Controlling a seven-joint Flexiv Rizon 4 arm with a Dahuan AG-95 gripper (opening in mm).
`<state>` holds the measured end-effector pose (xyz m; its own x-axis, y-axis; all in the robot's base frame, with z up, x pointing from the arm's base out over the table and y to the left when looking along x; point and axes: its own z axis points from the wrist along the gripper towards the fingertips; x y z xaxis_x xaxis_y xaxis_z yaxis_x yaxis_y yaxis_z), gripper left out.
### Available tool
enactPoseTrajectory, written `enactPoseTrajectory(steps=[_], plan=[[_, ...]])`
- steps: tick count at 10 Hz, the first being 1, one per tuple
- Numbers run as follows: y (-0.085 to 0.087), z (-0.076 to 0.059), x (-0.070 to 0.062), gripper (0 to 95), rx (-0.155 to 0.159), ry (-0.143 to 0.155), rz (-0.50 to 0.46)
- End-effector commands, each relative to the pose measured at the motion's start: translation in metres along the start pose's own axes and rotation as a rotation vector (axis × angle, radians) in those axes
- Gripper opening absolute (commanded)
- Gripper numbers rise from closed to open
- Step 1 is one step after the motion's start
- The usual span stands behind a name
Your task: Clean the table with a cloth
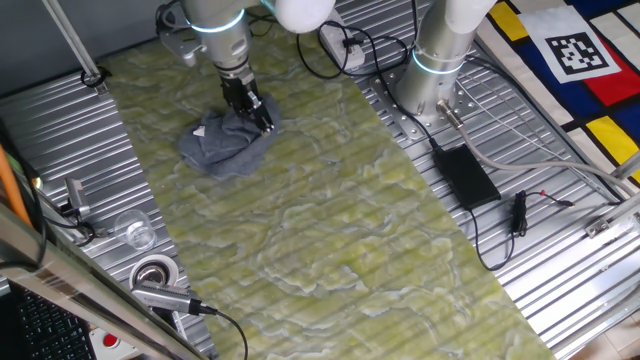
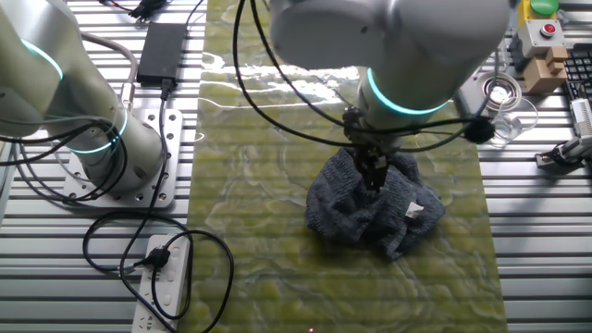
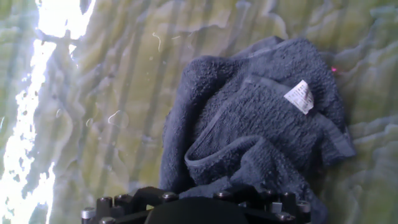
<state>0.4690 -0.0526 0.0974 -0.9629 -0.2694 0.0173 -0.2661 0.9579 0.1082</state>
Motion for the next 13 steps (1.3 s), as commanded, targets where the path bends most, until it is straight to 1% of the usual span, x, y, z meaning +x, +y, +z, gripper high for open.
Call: enactPoseTrajectory(steps=[1,2,3,4,6,10,11,12,13], plan=[[-0.001,0.005,-0.001,95.0,-0.002,0.008,-0.009],[-0.001,0.008,-0.001,95.0,-0.002,0.006,-0.016],[-0.002,0.013,0.000,76.0,0.000,0.000,-0.024],[-0.003,0.017,0.000,76.0,0.003,-0.007,-0.029],[-0.003,0.026,0.000,76.0,0.013,-0.038,-0.049],[-0.004,0.033,0.000,76.0,0.018,-0.051,-0.065],[-0.004,0.036,0.000,38.0,0.022,-0.065,-0.057],[-0.004,0.039,0.000,0.0,0.025,-0.088,-0.043],[-0.001,0.043,-0.003,0.0,0.020,-0.088,-0.024]])
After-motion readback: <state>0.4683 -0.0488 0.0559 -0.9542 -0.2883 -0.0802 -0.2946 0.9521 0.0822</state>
